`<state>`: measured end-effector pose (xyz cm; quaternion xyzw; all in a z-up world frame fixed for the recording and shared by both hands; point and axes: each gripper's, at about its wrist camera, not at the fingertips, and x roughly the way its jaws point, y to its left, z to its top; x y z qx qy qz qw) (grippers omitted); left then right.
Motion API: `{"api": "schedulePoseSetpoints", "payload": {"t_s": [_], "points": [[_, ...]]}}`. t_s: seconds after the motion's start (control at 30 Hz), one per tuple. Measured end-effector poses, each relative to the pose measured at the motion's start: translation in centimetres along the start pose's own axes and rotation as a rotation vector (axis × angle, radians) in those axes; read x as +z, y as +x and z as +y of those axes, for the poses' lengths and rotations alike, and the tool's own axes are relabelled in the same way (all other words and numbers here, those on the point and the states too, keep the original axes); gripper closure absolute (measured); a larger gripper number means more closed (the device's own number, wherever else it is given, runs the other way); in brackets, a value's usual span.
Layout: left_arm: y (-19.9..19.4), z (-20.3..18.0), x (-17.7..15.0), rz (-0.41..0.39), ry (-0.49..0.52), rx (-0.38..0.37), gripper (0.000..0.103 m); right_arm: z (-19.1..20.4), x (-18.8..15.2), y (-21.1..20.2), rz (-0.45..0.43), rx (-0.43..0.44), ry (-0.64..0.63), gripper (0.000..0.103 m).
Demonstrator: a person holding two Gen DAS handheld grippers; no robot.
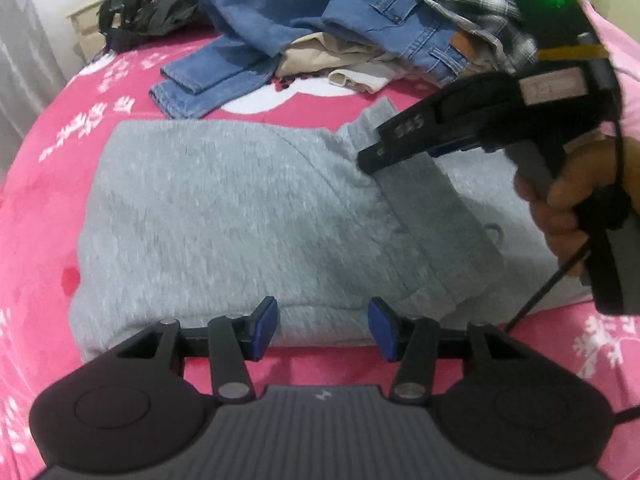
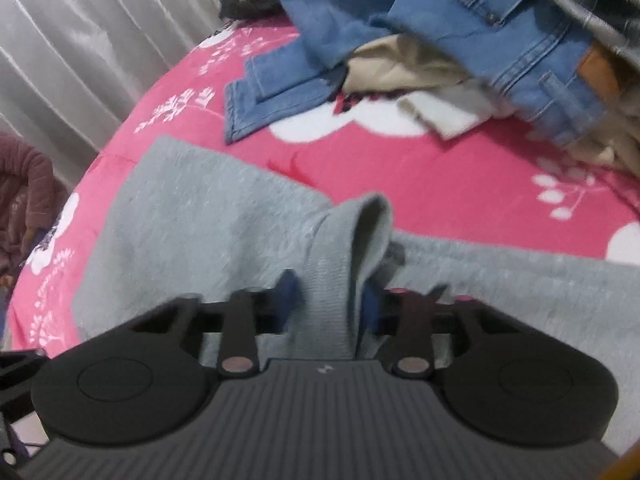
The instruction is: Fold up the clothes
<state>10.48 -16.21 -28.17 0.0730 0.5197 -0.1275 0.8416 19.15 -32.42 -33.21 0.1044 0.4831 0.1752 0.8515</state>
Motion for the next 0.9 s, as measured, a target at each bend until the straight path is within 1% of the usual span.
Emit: {"api": "schedulePoseSetpoints", "payload": {"t_s": [0.03, 0.07, 0.13, 0.2, 0.3, 0.33, 0.4, 0.43, 0.47, 0.5, 0.53, 0.57, 0.6, 0.63, 0.7, 0.73, 0.8, 0.87, 0.9], "points": [[-0.1, 0.0, -0.2, 0.004, -0.005, -0.003, 0.052, 0.2, -0.1, -0.6, -0.005, 0.001, 0.013, 0.092], [-0.4, 0.0, -0.3, 0.004, -0.004, -0.01, 0.052, 0.3, -0.2, -1.4, -0.012, 0.013, 0.035, 0.092], [-0.8, 0.0, -0.5, 0.003, 0.0, -0.024, 0.051, 0.0, -0.3, -3.7, -0.04, 0.06, 0.147, 0.093], [-0.2, -0.4, 0.1, -0.011, 0.027, -0.037, 0.051, -1.0, -0.8, -5.1, -0.05, 0.057, 0.252, 0.093], [0.7, -1.1, 0.9, -0.033, 0.067, -0.056, 0.051, -3.7, -2.4, -4.4, -0.02, 0.018, 0.374, 0.093], [1.0, -1.3, 1.2, -0.04, 0.081, -0.062, 0.051, -4.7, -3.0, -3.7, -0.003, 0.036, 0.409, 0.093], [1.5, -1.7, 1.7, -0.054, 0.108, -0.075, 0.051, -5.1, -3.0, -3.2, -0.002, 0.048, 0.377, 0.092], [1.8, -2.0, 2.0, -0.061, 0.121, -0.081, 0.051, -5.3, -3.0, -2.9, -0.002, 0.053, 0.361, 0.089], [2.2, -2.2, 2.3, -0.066, 0.135, -0.088, 0.05, -5.2, -2.9, -2.9, 0.005, 0.036, 0.328, 0.087], [3.1, -2.9, 2.5, -0.036, 0.157, -0.099, 0.05, -5.1, -2.8, -2.8, 0.012, 0.018, 0.296, 0.079], [3.9, -3.3, 2.6, -0.006, 0.159, -0.093, 0.051, -5.5, -2.9, -3.1, 0.008, 0.02, 0.314, 0.072], [4.8, -3.7, 2.6, 0.023, 0.161, -0.088, 0.051, -5.8, -3.1, -3.3, 0.005, 0.022, 0.331, 0.069], [5.0, -3.6, 2.6, 0.028, 0.145, -0.094, 0.051, -6.2, -3.3, -3.6, 0.001, 0.023, 0.348, 0.066], [5.2, -3.4, 2.6, 0.032, 0.129, -0.099, 0.05, -6.5, -3.4, -3.8, -0.002, 0.025, 0.366, 0.058], [5.2, -2.9, 2.3, 0.036, 0.106, -0.111, 0.047, -7.2, -3.8, -4.4, -0.009, 0.029, 0.401, 0.049], [5.2, -2.7, 2.1, 0.036, 0.097, -0.114, 0.046, -7.6, -3.9, -4.6, -0.013, 0.031, 0.418, 0.048], [5.1, -2.4, 1.7, 0.034, 0.094, -0.112, 0.044, -8.6, -4.3, -3.5, -0.002, 0.079, 0.468, 0.047], [5.0, -2.5, 1.4, 0.032, 0.093, -0.106, 0.044, -9.6, -4.7, -1.8, 0.031, 0.17, 0.547, 0.045], [4.9, -2.5, 1.5, 0.03, 0.095, -0.104, 0.044, -9.5, -4.9, -1.6, 0.04, 0.183, 0.549, 0.042]]}}
